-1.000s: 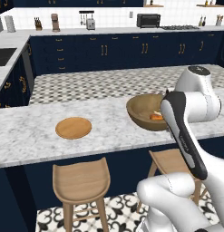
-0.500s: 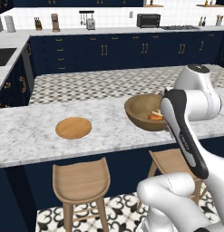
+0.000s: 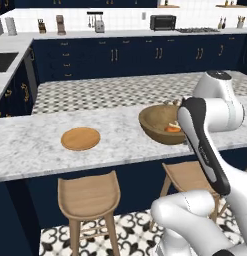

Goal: Pick the chicken drumstick and mushroom from their plates and place them in the bowl. Then put the bowl in the fridge.

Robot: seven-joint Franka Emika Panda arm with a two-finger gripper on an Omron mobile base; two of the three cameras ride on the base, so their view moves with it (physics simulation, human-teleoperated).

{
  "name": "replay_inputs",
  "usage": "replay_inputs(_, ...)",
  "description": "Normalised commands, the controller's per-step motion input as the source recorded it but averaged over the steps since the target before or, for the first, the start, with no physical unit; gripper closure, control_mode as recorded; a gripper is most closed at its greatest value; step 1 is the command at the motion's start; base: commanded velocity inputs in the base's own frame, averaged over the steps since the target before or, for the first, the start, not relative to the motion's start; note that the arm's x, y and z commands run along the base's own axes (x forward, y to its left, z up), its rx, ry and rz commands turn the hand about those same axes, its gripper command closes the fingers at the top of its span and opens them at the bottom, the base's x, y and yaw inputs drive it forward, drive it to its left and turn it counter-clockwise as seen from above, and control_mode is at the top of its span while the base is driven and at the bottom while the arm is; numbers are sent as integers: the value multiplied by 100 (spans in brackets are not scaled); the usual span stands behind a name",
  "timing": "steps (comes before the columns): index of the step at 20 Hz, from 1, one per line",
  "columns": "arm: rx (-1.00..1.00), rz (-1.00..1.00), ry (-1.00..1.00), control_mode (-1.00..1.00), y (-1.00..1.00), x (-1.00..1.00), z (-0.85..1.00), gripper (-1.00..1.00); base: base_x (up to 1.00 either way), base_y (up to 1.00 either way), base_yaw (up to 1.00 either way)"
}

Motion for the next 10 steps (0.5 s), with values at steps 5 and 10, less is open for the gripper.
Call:
replay_inputs(5,0,0,0,100,0,0,0,100,-100,-36,-29)
replay_inputs(10,0,0,0,100,0,0,0,100,-37,-19,-80)
